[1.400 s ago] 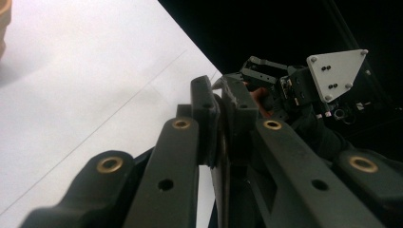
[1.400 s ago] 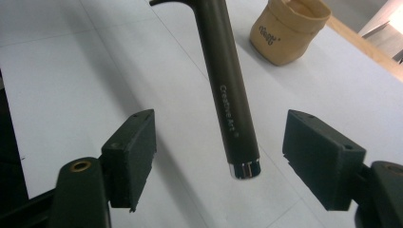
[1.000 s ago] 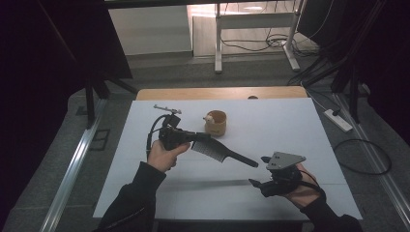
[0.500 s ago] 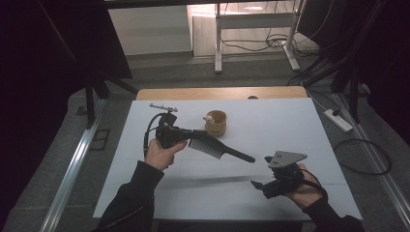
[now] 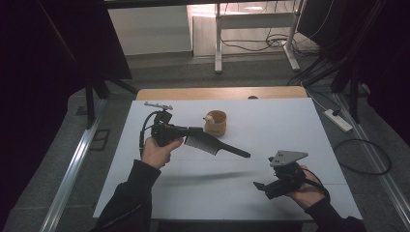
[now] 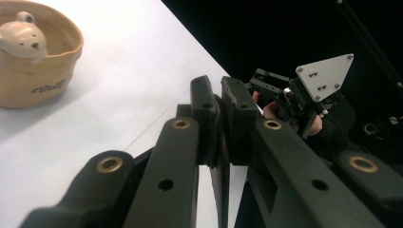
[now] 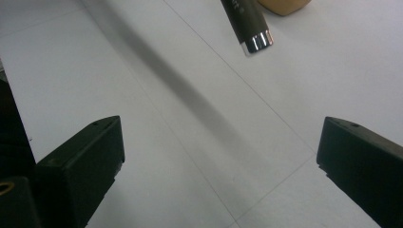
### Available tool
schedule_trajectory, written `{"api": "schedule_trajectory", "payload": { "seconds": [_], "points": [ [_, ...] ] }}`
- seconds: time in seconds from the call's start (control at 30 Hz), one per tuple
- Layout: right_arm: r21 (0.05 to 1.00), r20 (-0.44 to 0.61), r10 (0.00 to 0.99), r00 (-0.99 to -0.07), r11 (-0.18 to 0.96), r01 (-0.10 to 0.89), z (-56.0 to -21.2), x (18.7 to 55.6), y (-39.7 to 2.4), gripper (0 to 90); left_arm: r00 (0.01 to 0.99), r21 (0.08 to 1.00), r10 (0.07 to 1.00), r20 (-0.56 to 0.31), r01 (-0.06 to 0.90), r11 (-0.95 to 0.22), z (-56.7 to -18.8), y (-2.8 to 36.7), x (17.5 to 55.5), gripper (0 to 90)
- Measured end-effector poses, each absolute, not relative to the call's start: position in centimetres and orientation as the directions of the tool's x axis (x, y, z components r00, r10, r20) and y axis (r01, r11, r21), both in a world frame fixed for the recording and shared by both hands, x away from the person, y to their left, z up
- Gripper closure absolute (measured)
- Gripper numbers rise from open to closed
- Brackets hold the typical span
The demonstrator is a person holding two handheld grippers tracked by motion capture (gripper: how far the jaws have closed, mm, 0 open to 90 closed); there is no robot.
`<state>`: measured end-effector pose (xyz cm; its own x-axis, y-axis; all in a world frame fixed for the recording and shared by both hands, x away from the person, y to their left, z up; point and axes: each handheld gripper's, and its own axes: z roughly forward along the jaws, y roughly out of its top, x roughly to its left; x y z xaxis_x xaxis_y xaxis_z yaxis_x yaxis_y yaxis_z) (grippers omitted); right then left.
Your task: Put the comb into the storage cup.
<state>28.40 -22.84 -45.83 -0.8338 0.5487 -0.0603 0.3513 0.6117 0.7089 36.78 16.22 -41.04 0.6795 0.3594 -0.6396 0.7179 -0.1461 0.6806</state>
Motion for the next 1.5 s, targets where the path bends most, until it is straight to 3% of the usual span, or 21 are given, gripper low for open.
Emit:
{"api": "schedule_trajectory", "payload": {
  "seconds": [1.5],
  "points": [
    [0.698, 0.023, 0.651, -0.759, 0.533, 0.478, -46.0, 27.1, -26.3, 0.0, 0.65, 0.695, 0.463, -0.602, 0.712, -0.096, -38.1, 20.8, 38.4, 83.4]
  ]
}}
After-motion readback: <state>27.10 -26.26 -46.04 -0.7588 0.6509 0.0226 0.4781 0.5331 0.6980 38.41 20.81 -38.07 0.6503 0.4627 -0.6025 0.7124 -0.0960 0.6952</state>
